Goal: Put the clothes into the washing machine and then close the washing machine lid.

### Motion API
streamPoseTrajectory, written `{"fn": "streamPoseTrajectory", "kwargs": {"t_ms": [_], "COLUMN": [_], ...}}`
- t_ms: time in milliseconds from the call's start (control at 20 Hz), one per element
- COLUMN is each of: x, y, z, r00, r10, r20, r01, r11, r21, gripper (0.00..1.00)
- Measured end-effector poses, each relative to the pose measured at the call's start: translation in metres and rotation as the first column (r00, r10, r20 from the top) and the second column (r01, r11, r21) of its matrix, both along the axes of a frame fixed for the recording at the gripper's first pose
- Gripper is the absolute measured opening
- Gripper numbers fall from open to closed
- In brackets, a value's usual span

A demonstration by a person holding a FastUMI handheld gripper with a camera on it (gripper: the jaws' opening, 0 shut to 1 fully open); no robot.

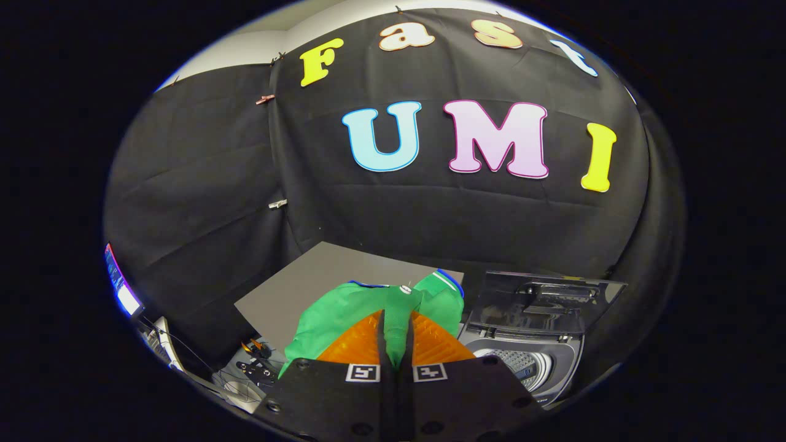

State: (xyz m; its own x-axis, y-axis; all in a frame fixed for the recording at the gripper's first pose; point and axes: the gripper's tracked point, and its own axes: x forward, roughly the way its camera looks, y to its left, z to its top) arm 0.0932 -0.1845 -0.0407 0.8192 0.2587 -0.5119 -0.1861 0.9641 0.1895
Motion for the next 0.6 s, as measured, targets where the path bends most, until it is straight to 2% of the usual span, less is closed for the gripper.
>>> {"fn": "streamPoseTrajectory", "kwargs": {"t_ms": [250,600], "x": [0.009,0.018], "y": [-0.047,-0.099], "z": [-0.023,-0.032], "r00": [0.999,0.999], "r10": [-0.026,0.015], "r20": [-0.037,-0.036], "r01": [0.026,-0.014], "r11": [1.000,0.999], "r21": [0.018,0.032], "gripper": [0.05,0.05]}}
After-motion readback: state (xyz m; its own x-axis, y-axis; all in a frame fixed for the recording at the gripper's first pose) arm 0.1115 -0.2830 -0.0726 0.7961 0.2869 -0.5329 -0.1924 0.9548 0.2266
